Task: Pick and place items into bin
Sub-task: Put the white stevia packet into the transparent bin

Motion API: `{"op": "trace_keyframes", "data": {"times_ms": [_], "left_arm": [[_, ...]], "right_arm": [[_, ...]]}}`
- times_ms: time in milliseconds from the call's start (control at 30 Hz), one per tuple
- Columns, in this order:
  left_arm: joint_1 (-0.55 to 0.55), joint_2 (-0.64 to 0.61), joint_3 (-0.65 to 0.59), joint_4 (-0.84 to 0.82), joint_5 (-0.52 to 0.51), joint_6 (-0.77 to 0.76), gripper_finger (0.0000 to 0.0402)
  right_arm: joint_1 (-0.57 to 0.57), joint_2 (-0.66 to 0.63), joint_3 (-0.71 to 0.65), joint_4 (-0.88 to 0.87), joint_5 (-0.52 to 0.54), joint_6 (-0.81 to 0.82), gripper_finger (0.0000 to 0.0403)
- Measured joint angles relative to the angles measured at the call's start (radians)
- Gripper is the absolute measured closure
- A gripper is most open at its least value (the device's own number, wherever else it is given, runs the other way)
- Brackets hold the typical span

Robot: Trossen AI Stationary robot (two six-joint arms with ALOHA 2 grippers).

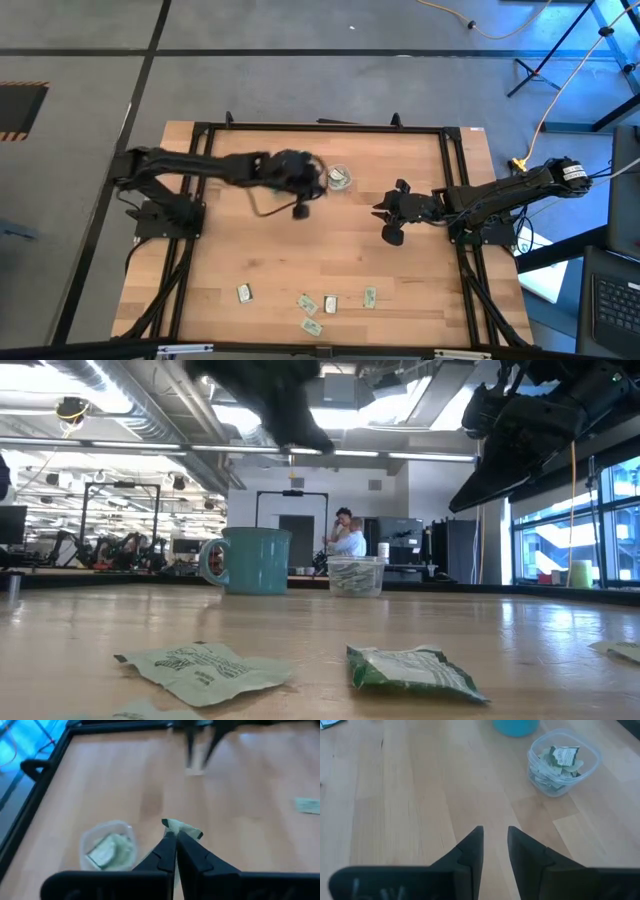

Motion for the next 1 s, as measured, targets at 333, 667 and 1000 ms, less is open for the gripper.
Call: {"op": "trace_keyframes", "data": {"times_ms": [333, 667, 1000], "left_arm": [[0.146, 0.324, 0.209, 0.002, 0.01, 0.04, 0.0398], [0.203, 0.476, 0.28, -0.001, 0.029, 0.026, 0.0396], [0.202, 0.507, 0.28, -0.005, 0.029, 0.029, 0.0369]], "right_arm": [[0.0, 0.0, 0.0, 0.002, 0.0, -0.004, 0.0311], [0.0, 0.0, 0.0, 0.001, 0.0, -0.003, 0.0311], [0.0, 0.0, 0.0, 0.001, 0.0, -0.001, 0.0311]]}}
